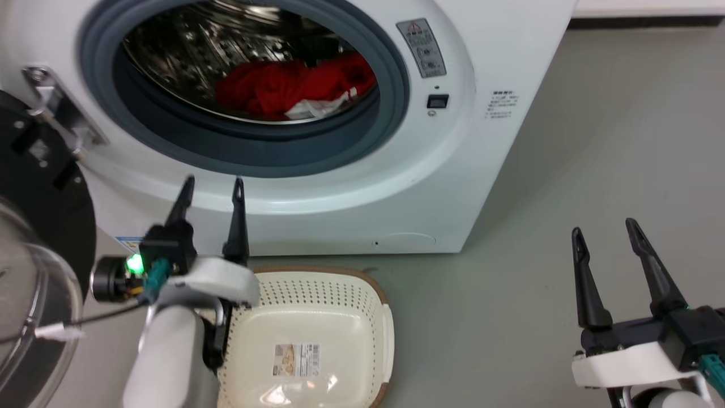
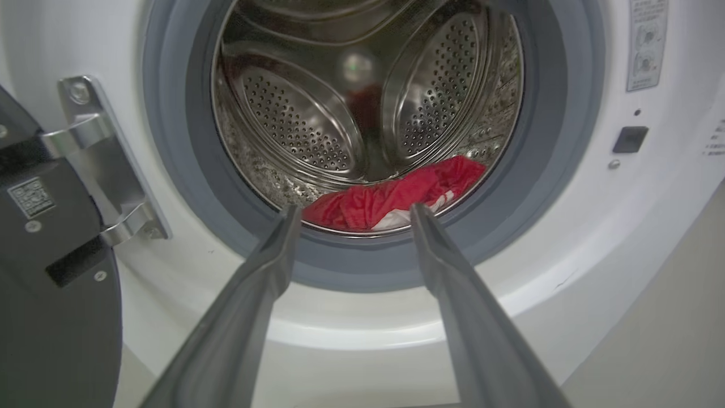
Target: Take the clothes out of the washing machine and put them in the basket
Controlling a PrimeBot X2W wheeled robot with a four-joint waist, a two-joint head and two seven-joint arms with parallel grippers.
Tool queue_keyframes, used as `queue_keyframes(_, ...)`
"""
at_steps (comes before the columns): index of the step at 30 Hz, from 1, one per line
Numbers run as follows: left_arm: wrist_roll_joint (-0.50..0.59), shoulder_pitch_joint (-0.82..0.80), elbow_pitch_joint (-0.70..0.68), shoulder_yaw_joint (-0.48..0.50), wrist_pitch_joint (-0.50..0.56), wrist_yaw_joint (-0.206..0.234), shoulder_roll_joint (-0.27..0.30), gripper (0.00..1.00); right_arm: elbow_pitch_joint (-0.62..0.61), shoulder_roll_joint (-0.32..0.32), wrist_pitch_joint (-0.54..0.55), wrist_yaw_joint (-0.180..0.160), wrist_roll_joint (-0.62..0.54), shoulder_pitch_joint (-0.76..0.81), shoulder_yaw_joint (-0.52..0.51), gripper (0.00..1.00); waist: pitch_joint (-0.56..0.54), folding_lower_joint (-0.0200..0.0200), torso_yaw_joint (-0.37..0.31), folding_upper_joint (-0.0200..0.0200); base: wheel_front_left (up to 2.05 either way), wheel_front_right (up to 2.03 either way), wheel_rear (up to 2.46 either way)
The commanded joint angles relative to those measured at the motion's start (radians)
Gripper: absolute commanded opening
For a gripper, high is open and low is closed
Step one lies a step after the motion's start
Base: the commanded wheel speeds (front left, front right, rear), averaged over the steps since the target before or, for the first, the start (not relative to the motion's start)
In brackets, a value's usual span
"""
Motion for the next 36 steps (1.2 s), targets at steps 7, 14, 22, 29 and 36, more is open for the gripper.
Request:
queue_keyframes(7, 0.032, -0.279, 0.196, -0.009, -0.003, -0.043, 0.075, 1.0, -0.012, 0.001, -0.002, -0.001, 0.026, -0.081, 0.011, 1.0, 0.168, 0.0, -0.085, 0.0, 0.0, 0.0, 0.0)
queue_keyframes(14, 0.058, -0.513, 0.381, -0.049, -0.003, -0.073, 0.137, 1.0, -0.019, 0.002, -0.002, -0.001, 0.052, -0.141, 0.021, 1.0, 0.274, 0.0, -0.138, 0.0, 0.0, 0.0, 0.0)
queue_keyframes(22, 0.085, -0.802, 0.595, -0.12, 0.046, -0.096, 0.213, 1.0, -0.028, 0.002, -0.002, -0.001, 0.1, -0.208, 0.036, 1.0, 0.396, 0.0, -0.206, 0.0, 0.0, 0.0, 0.0)
queue_keyframes(29, 0.075, -1.026, 0.723, -0.207, 0.187, -0.102, 0.252, 1.0, -0.039, 0.002, -0.002, -0.001, 0.131, -0.244, 0.051, 1.0, 0.484, 0.0, -0.242, 0.0, 0.0, 0.0, 0.0)
queue_keyframes(36, -0.039, -1.198, 0.811, -0.309, 0.368, -0.102, 0.281, 1.0, -0.048, 0.002, -0.002, -0.001, 0.163, -0.278, 0.07, 1.0, 0.554, 0.0, -0.268, 0.0, 0.0, 0.0, 0.0)
